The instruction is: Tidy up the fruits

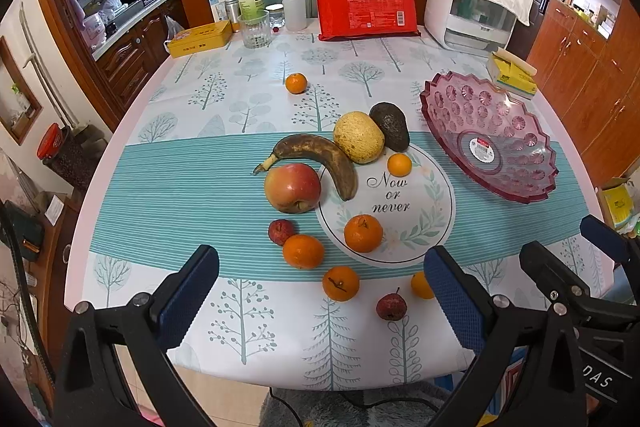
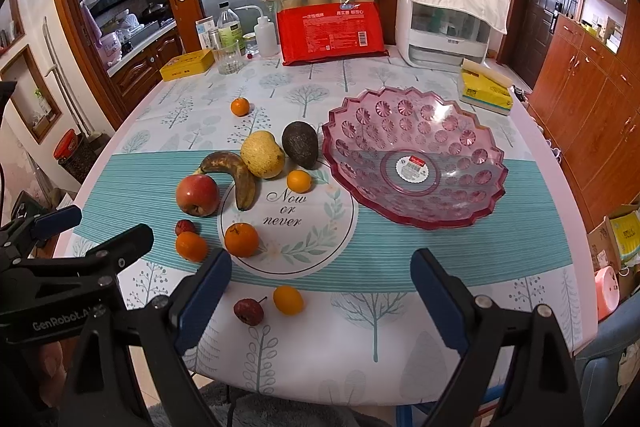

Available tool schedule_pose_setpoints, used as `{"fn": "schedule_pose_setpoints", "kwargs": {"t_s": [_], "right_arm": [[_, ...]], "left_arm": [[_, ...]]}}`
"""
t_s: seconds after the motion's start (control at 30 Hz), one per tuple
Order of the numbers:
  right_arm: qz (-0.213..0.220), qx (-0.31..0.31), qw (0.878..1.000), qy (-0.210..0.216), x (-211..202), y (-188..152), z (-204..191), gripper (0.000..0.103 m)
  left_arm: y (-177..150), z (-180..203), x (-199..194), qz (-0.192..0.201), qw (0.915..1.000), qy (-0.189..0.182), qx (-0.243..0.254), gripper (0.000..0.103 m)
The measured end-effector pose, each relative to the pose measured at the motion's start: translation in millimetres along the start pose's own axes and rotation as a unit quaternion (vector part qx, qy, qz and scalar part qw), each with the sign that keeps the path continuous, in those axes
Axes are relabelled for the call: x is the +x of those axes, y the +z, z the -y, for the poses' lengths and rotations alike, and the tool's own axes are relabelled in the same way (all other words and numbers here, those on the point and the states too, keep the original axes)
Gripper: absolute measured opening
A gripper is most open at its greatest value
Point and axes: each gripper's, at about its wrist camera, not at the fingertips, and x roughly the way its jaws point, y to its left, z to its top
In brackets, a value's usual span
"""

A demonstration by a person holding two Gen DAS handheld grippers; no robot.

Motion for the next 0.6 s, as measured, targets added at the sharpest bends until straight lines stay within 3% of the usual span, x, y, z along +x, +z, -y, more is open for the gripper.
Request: {"fn": "schedule_pose_setpoints", "kwargs": {"t_s": [0.6], "right_arm": [[-0.005,-0.006,1.000,0.008,7.6,11.6,-3.9,0.092]], "left_arm": [[7.1,-6.8,5.7,-0.011,0.9999,0.002,-0.004,0.102]]}}
